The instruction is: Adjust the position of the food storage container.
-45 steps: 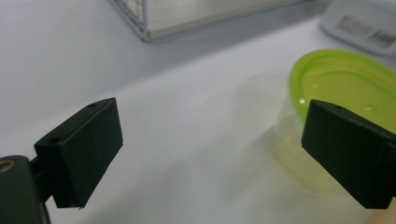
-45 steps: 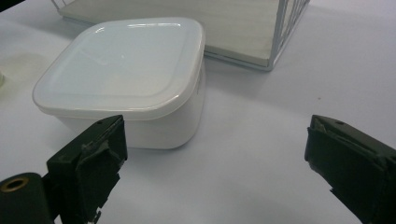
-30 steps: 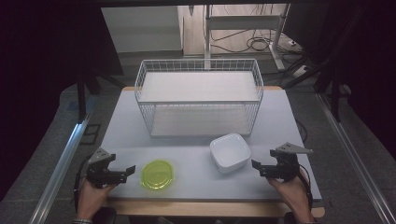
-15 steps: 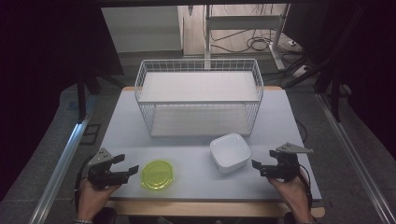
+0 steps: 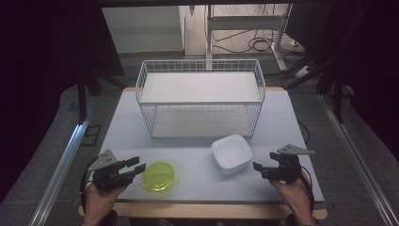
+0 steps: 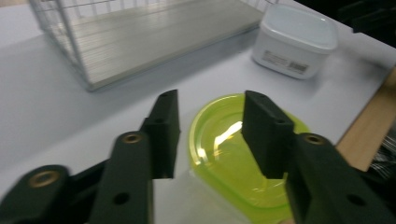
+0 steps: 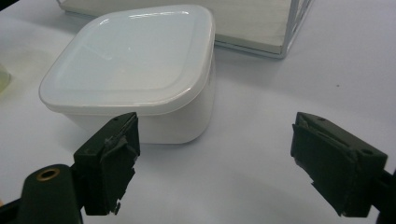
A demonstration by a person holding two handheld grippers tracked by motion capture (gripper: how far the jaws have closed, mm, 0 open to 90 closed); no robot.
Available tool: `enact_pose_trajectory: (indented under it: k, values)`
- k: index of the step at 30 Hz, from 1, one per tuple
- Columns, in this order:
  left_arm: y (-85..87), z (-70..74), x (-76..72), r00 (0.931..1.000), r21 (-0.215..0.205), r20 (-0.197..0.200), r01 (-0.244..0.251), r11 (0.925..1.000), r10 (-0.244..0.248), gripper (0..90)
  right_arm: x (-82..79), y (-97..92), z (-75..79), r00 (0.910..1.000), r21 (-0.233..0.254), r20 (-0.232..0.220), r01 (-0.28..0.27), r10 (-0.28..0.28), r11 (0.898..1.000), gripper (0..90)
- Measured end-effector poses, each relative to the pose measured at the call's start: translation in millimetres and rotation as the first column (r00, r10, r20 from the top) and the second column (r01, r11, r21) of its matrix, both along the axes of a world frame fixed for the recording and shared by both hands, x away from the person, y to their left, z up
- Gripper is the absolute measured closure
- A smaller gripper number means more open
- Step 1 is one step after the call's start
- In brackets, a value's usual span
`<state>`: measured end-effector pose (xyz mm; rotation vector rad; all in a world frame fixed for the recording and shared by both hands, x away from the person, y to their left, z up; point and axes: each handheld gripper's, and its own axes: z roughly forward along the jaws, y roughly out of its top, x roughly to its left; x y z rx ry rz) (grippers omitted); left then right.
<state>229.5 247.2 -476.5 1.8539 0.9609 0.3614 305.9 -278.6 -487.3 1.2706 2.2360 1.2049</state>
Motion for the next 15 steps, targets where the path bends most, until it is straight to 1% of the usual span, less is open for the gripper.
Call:
enact_pose_trajectory:
  k: [1,2,3,5,6,7,8,9,10,11,12,15]
  values:
    - [-2.8,0.6,-0.6,1.0000,0.002,0.001,0.004,1.0000,-0.005,68.8,0.2,0.4,-0.4,1.0000,-0.010,-0.001,0.002,-0.002,1.000,16.2]
    - [-6.5,1.5,-1.2,0.9999,0.002,0.001,0.012,0.9999,-0.012,73.1,0.2,0.6,-0.5,1.0000,-0.014,-0.001,0.004,-0.004,1.000,16.3]
    - [-15.1,3.1,-1.7,0.9995,0.002,-0.004,0.032,0.9995,-0.032,77.1,0.2,0.6,-0.6,1.0000,-0.015,-0.001,0.005,-0.005,1.000,16.3]
    - [-25.2,3.3,-1.9,0.9982,0.024,-0.011,0.059,0.9980,-0.058,82.9,0.0,0.1,-0.1,1.0000,-0.018,0.001,0.008,-0.008,1.000,16.4]
    - [-25.2,3.3,-1.9,0.9982,0.024,-0.011,0.059,0.9980,-0.058,85.8,0.0,0.1,-0.1,1.0000,-0.018,0.001,0.008,-0.008,1.000,16.4]
    - [-31.6,2.6,-2.4,0.9967,0.035,-0.016,0.080,0.9961,-0.080,85.8,-0.2,-0.3,0.2,0.9999,-0.021,0.005,0.012,-0.012,1.000,16.6]
    - [-39.2,1.7,-2.6,0.9942,0.051,-0.025,0.106,0.9931,-0.105,89.8,0.0,-1.7,0.4,0.9998,-0.018,0.009,0.015,-0.015,1.000,16.9]
    - [-39.2,1.7,-2.6,0.9942,0.051,-0.025,0.106,0.9931,-0.105,89.9,0.1,-2.1,0.4,0.9998,-0.017,0.010,0.018,-0.018,1.000,16.9]
    - [-47.3,1.0,-3.8,0.9917,0.059,-0.032,0.126,0.9902,-0.125,89.9,0.1,-2.5,0.5,0.9997,-0.018,0.014,0.019,-0.019,1.000,16.9]
    - [-50.6,0.8,-4.7,0.9907,0.063,-0.032,0.134,0.9890,-0.132,89.9,0.0,-2.8,0.8,0.9997,-0.019,0.018,0.019,-0.019,1.000,16.9]
    - [-50.6,0.8,-4.7,0.9907,0.063,-0.032,0.134,0.9890,-0.132,90.0,0.0,-2.8,0.8,0.9997,-0.019,0.018,0.019,-0.019,1.000,16.9]
    - [-58.9,0.2,-7.8,0.9888,0.066,-0.031,0.148,0.9868,-0.146,90.0,-0.2,-2.7,1.0,0.9995,-0.027,0.023,0.023,-0.022,0.999,17.5]
